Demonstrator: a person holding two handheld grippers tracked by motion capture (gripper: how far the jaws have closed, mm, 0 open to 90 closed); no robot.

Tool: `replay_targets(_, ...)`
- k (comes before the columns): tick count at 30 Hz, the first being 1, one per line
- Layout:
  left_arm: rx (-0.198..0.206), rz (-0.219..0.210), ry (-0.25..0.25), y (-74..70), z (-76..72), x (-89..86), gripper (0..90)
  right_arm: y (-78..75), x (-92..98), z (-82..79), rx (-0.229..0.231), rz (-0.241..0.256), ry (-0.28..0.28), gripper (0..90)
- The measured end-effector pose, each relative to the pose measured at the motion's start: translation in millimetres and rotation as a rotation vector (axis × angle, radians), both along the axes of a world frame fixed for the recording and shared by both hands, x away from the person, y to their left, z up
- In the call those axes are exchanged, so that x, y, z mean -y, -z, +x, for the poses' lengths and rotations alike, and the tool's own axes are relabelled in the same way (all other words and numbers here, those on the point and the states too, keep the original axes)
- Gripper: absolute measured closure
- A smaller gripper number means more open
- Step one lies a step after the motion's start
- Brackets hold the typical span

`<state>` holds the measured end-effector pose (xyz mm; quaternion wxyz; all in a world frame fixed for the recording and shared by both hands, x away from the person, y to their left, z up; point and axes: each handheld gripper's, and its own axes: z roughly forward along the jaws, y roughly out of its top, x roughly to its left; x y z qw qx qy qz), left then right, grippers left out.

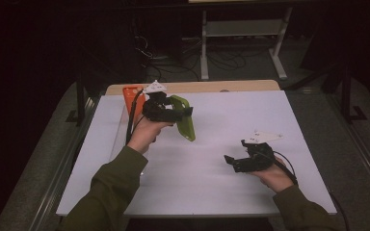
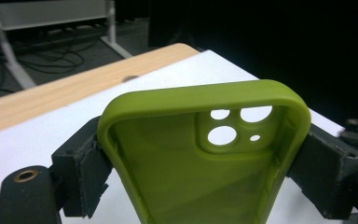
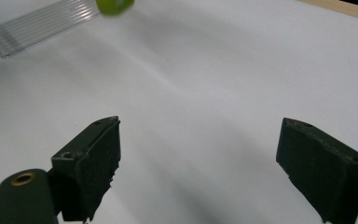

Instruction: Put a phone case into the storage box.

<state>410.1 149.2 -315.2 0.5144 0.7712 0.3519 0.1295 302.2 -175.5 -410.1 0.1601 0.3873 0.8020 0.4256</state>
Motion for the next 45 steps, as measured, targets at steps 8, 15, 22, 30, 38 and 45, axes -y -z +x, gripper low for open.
replay_targets(8,0.048,0.036,-0.124,-24.7,9.5,-31.1,14.4,11.3,13.4,-9.2,0.016,-0.038,0.027,0.0)
replay_targets(15,0.081,0.075,-0.26,-39.4,15.3,-63.5,14.4,14.5,17.1,-8.2,0.013,-0.052,0.052,0.0)
replay_targets(22,0.078,0.125,-0.397,-36.2,24.5,-89.1,14.4,15.4,16.1,-8.0,0.01,-0.056,0.062,0.0)
replay_targets(30,0.064,0.2,-0.542,-20.4,36.2,-101.2,14.4,15.6,16.8,-7.5,0.018,-0.06,0.063,0.0)
replay_targets(38,0.007,0.227,-0.604,7.4,48.4,-98.7,14.3,15.1,16.7,-8.1,0.017,-0.06,0.061,0.0)
replay_targets(45,-0.012,0.27,-0.637,26.9,55.6,-92.4,13.9,14.7,16.6,-8.0,0.016,-0.06,0.059,0.0)
